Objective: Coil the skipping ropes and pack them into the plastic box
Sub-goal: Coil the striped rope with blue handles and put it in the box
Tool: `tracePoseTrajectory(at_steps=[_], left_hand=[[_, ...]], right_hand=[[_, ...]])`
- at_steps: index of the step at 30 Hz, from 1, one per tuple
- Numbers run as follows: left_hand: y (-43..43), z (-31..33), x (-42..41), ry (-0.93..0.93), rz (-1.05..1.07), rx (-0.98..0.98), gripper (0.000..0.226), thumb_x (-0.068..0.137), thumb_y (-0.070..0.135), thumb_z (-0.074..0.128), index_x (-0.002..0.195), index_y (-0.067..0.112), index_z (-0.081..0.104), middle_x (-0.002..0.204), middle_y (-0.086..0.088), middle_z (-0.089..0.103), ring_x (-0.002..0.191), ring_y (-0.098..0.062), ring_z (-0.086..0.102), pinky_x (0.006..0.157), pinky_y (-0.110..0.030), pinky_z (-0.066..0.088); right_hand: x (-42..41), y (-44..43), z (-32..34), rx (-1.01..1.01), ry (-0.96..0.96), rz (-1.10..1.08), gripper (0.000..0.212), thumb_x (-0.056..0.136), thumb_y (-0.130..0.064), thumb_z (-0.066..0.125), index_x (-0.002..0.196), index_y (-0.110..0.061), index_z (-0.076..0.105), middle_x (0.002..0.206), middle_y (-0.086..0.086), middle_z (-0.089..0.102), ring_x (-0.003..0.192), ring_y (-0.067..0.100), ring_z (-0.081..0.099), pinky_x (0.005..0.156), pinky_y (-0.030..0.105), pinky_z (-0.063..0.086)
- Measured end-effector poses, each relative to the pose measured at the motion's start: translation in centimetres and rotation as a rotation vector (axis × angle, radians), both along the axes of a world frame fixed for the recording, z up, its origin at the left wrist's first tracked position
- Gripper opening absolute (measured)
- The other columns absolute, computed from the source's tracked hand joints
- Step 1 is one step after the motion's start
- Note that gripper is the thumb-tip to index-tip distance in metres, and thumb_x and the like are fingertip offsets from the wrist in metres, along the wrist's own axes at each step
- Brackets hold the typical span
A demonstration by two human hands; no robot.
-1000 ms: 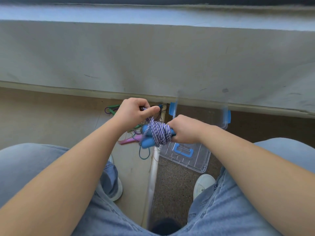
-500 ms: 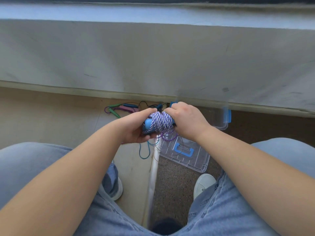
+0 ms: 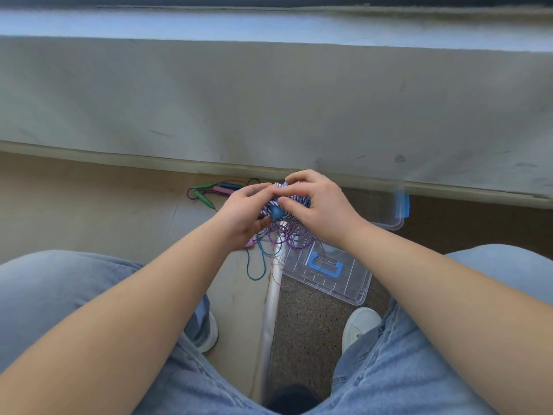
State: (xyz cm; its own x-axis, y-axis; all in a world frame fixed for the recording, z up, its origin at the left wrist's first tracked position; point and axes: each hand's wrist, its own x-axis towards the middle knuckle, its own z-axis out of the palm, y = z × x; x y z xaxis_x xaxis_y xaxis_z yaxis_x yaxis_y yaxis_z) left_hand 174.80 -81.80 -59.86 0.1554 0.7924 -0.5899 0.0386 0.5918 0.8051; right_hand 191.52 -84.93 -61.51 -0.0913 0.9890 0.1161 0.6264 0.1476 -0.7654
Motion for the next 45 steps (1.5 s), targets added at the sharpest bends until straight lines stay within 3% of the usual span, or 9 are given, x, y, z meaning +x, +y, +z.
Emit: tracePoseTrajectory(at_steps=[6, 12, 19, 23, 27, 33, 39, 42, 45], left_hand=[[0.3, 0.5, 0.1, -0.123, 0.087, -0.045, 0.024, 0.097, 0.034, 0.062, 0.11, 0.015, 0.067, 0.099, -0.004, 0.07, 0.084, -0.017, 0.065, 0.075, -0.026, 0.051], [0.4, 0.6, 0.5, -0.135, 0.171, -0.12, 0.023, 0.097, 0.023, 0.061, 0.117, 0.011, 0.063, 0.085, -0.003, 0.068, 0.061, -0.007, 0.065, 0.055, -0.019, 0.053], [0.3, 1.0, 0.2, -0.214, 0.082, -0.046, 0.035, 0.09, 0.014, 0.07, 0.124, 0.011, 0.06, 0.108, -0.011, 0.07, 0.088, -0.016, 0.07, 0.077, -0.027, 0.056], [0.1, 0.6, 0.4, -0.128, 0.062, -0.025, 0.036, 0.092, 0.009, 0.068, 0.127, 0.008, 0.058, 0.109, -0.012, 0.07, 0.08, -0.016, 0.072, 0.07, -0.027, 0.058], [0.0, -0.3, 0.8, -0.055, 0.009, -0.054, 0.039, 0.089, 0.009, 0.071, 0.126, 0.007, 0.061, 0.118, -0.017, 0.069, 0.083, -0.022, 0.071, 0.066, -0.027, 0.057], [0.4, -0.8, 0.6, 0.135, 0.008, 0.02, 0.034, 0.085, 0.007, 0.071, 0.118, 0.015, 0.064, 0.104, -0.003, 0.065, 0.083, -0.015, 0.066, 0.075, -0.028, 0.059], [1.4, -0.9, -0.1, 0.247, -0.008, 0.074, 0.038, 0.087, 0.0, 0.058, 0.12, 0.018, 0.064, 0.104, -0.006, 0.063, 0.081, -0.024, 0.059, 0.073, -0.034, 0.053], [1.6, -0.9, -0.5, 0.247, 0.045, 0.089, 0.035, 0.087, 0.0, 0.055, 0.114, 0.02, 0.066, 0.101, -0.006, 0.065, 0.08, -0.025, 0.057, 0.072, -0.035, 0.049], [1.5, -0.9, -0.8, 0.266, 0.024, 0.11, 0.036, 0.086, -0.001, 0.055, 0.112, 0.021, 0.068, 0.105, -0.004, 0.064, 0.08, -0.023, 0.058, 0.068, -0.031, 0.049]], right_hand=[[0.0, 0.1, 0.1, 0.024, -0.048, -0.047, 0.037, 0.087, -0.053, 0.052, 0.102, -0.034, 0.08, 0.122, -0.008, 0.063, 0.112, 0.019, 0.059, 0.099, 0.049, 0.046], [-0.1, -0.7, 0.8, 0.026, -0.185, -0.044, 0.051, 0.086, -0.066, 0.048, 0.115, -0.035, 0.075, 0.131, 0.0, 0.063, 0.118, 0.024, 0.059, 0.101, 0.059, 0.043], [-0.6, -1.0, 1.3, 0.089, -0.313, -0.02, 0.045, 0.084, -0.046, 0.059, 0.116, -0.018, 0.076, 0.13, 0.011, 0.066, 0.115, 0.03, 0.064, 0.094, 0.043, 0.054], [-1.5, -1.4, 0.9, 0.14, -0.461, 0.005, 0.053, 0.08, -0.045, 0.059, 0.109, -0.003, 0.073, 0.119, 0.015, 0.07, 0.105, 0.036, 0.067, 0.082, 0.044, 0.06], [-2.6, -1.6, 0.4, 0.103, -0.536, 0.028, 0.046, 0.078, -0.032, 0.07, 0.107, 0.003, 0.07, 0.115, 0.022, 0.069, 0.104, 0.043, 0.066, 0.092, 0.046, 0.055], [-1.5, -1.3, 0.5, 0.012, -0.459, 0.103, 0.039, 0.103, -0.019, 0.043, 0.138, -0.007, 0.055, 0.149, 0.011, 0.049, 0.136, 0.03, 0.044, 0.102, 0.044, 0.042], [-0.4, -0.8, 1.4, -0.045, -0.01, 0.056, 0.021, 0.101, -0.021, 0.054, 0.106, -0.013, 0.073, 0.1, 0.001, 0.073, 0.093, 0.017, 0.064, 0.085, 0.036, 0.049], [-0.1, -1.0, 2.1, -0.115, 0.094, 0.079, 0.018, 0.103, -0.025, 0.053, 0.101, -0.019, 0.07, 0.059, -0.012, 0.054, 0.054, 0.007, 0.043, 0.055, 0.029, 0.035], [0.0, -1.0, 2.3, -0.164, 0.07, 0.104, 0.018, 0.104, -0.028, 0.051, 0.097, -0.023, 0.067, 0.051, -0.015, 0.048, 0.048, 0.009, 0.037, 0.05, 0.022, 0.027]])
